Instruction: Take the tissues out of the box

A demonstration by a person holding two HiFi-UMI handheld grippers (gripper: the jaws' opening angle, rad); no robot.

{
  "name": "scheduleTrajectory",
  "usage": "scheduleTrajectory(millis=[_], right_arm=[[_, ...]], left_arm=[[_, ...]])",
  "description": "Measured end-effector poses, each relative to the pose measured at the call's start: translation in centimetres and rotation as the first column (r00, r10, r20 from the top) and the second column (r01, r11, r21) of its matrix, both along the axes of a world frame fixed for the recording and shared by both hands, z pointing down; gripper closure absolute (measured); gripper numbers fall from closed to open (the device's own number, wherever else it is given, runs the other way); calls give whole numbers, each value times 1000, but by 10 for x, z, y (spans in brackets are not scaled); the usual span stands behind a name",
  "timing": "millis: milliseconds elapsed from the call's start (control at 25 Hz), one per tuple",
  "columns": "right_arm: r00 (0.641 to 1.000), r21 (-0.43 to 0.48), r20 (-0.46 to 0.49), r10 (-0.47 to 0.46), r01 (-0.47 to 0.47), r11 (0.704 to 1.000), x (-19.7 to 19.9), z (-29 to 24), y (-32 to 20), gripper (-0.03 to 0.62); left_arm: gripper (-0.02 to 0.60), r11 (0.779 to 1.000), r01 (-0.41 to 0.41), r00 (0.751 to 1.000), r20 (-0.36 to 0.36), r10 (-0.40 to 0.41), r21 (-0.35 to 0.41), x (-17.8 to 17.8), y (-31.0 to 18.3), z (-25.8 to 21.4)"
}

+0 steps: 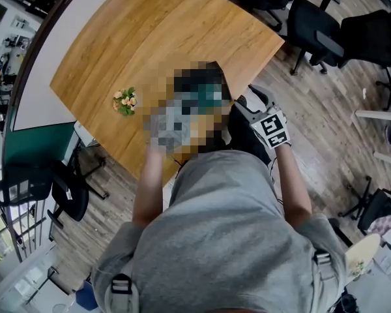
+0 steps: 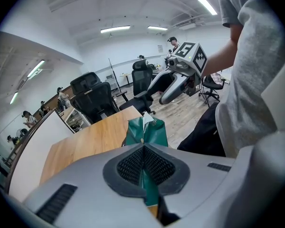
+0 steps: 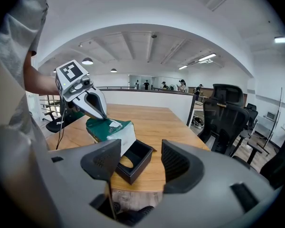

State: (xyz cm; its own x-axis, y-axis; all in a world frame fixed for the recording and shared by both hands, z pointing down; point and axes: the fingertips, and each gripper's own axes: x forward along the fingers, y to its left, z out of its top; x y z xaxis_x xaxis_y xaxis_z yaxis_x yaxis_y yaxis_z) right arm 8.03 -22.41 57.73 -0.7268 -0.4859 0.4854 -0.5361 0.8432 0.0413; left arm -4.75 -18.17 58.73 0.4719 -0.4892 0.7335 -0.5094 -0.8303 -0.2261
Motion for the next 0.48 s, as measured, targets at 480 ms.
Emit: scheduleTrajectory(millis=[480], right_arm=[[1000,-15,-10,-5,5,1000,-9,7,4,329]], left_arm=[[565,1000,9,1000,1,-9,11,-16,9,-7]])
